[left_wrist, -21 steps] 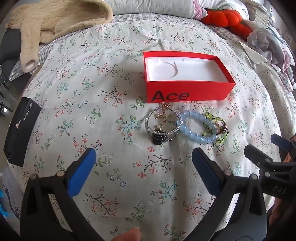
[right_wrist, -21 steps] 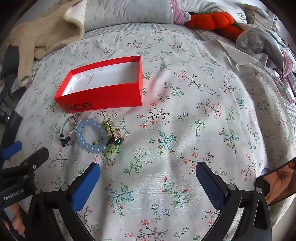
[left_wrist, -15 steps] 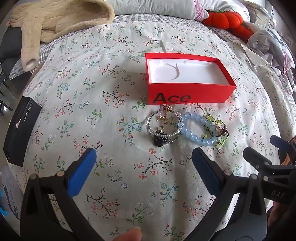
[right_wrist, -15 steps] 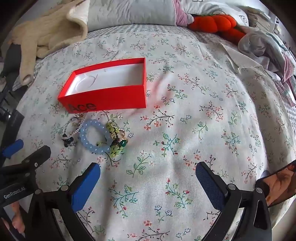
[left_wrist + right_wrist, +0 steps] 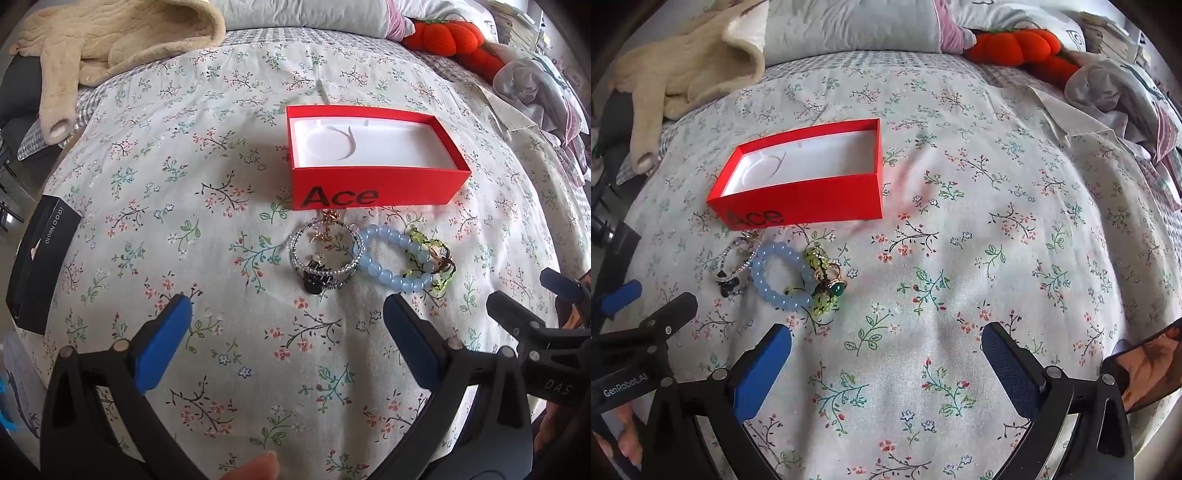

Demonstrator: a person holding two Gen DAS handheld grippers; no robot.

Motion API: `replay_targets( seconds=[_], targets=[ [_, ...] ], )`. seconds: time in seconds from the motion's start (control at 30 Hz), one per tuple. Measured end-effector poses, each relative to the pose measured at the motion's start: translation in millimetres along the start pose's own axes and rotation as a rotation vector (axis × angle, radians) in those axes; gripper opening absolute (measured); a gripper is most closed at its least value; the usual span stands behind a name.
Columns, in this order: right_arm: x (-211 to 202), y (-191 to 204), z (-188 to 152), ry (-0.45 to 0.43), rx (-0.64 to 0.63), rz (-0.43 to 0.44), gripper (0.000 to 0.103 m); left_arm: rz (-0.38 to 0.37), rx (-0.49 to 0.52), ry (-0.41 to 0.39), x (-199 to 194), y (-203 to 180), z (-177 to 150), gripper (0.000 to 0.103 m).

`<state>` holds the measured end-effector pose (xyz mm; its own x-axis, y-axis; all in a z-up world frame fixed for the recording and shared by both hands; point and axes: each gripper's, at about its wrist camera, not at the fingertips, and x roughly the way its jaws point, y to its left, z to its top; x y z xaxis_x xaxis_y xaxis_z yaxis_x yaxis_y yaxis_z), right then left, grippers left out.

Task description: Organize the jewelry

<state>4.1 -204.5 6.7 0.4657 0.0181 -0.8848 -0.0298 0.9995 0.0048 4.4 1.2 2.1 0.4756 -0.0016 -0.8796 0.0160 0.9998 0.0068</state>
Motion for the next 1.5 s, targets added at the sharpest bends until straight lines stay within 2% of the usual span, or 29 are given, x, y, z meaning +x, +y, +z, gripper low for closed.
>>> replay_targets(
  seconds=[1.5],
  targets=[
    [-4.5, 1.6, 0.1, -0.014, 0.008, 0.013, 0.103, -0.013, 0.004, -0.021, -4.7, -1.1, 0.0, 0.103]
  ],
)
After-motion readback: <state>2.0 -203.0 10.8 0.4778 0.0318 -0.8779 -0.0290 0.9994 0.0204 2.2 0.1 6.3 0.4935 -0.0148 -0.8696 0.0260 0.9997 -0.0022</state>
